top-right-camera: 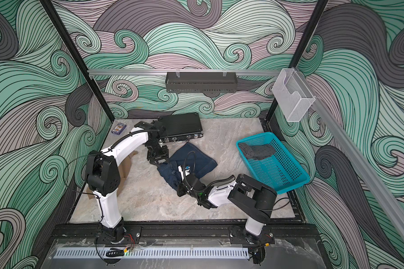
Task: Roll up the skirts
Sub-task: Roll the skirt at the center of the board.
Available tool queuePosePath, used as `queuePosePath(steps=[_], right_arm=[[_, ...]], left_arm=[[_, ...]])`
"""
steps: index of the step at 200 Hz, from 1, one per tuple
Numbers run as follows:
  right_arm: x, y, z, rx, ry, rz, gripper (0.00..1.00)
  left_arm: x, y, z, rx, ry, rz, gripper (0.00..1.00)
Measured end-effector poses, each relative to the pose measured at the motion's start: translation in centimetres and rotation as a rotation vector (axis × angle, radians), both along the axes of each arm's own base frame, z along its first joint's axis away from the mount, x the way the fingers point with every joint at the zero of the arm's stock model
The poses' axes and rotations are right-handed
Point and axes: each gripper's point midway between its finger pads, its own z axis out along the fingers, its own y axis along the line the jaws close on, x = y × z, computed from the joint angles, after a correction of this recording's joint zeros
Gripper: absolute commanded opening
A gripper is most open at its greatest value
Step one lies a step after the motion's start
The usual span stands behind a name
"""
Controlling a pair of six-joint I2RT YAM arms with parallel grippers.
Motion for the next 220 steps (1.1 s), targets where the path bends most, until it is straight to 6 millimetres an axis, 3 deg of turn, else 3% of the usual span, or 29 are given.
queuePosePath(steps=[42,58,92,108,116,167,200,220], right_arm=[[1.0,-1.7,-0.4,0.190,0.289,-0.086,0.00],[1.3,-2.0,-0.3,0.241,0.356,-0.080,0.00],[0.9,-1.5,-0.3,0.264,0.400,-0.003,0.00],[0.7,-1.2,-0.3,0.267,0.405,0.035,0.00],[0.5,-1.1,-0.2,0.266,0.406,0.055,0.00],[-0.7,-0.2,0.1,0.243,0.415,0.168,0.00],[-1.1,-0.1,0.2,0.235,0.399,0.201,0.00],[-1.4,-0.1,0.3,0.237,0.393,0.228,0.00]], left_arm=[[-2.5,-0.2,-3.1,-0.077,0.054,0.033,0.61],[-3.0,-0.4,-3.8,-0.108,0.043,0.042,0.68],[-1.5,-1.4,-2.8,-0.161,-0.029,0.036,0.73],[-1.1,-1.6,-2.7,-0.167,-0.046,0.038,0.81],[-1.1,-1.6,-3.0,-0.167,-0.049,0.040,0.88],[-0.8,-1.3,-6.4,-0.115,0.008,0.049,0.89],[-0.6,-1.2,-7.1,-0.087,0.043,0.044,0.75],[-1.0,-0.8,-7.7,-0.052,0.063,0.042,0.42]])
